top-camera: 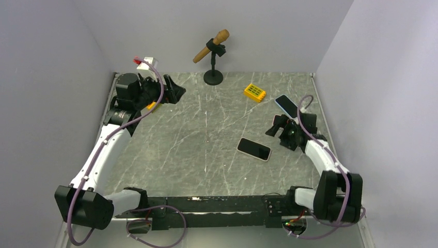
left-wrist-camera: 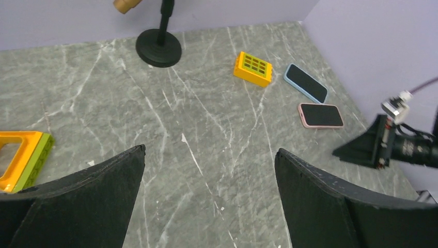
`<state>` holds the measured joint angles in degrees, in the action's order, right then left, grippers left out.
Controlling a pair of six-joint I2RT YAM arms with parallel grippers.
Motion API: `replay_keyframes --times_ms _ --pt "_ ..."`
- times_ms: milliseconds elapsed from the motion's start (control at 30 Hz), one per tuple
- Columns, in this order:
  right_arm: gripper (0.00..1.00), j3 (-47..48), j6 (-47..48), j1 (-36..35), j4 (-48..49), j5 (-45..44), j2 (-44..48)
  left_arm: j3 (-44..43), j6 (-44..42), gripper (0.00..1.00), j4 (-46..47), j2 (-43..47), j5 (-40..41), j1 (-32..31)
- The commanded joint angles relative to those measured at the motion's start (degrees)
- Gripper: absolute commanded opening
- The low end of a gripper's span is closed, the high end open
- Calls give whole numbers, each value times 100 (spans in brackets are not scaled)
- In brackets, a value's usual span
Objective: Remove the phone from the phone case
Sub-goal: Pick up the phone at the center of the board.
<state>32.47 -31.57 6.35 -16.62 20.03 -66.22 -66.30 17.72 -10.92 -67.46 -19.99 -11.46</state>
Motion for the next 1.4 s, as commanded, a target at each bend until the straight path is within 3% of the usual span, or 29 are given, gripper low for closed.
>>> replay_keyframes --times_ms 0,133,333,533,733,933,1133,1367 --pt "100 930 729 -252 -69 129 -1017 87 34 99 555 -16 -743 94" --pt "100 1361 803 -823 -337 217 -1724 126 161 99 697 -140 -1001 318" --pt "100 1144 713 -1692 -648 -135 -1781 258 762 98 1279 -374 -1694 814" --pt "100 587 261 -2651 -725 -38 -1190 278 865 98 1370 -418 -1824 907" --pt "100 514 -340 -3437 -808 -1051 -627 256 765 98 1260 -409 -1727 906" --pt "100 1386 -1509 -4064 -1914 -2877 -1593 258 723 98 1214 -460 -1649 896" --pt "100 2309 -2055 -4550 -2403 -3399 -2666 209 271 99 832 -390 -1216 550" --pt "98 2956 -2321 -5050 -2945 -3779 -3756 144 449 97 829 -563 -1339 567"
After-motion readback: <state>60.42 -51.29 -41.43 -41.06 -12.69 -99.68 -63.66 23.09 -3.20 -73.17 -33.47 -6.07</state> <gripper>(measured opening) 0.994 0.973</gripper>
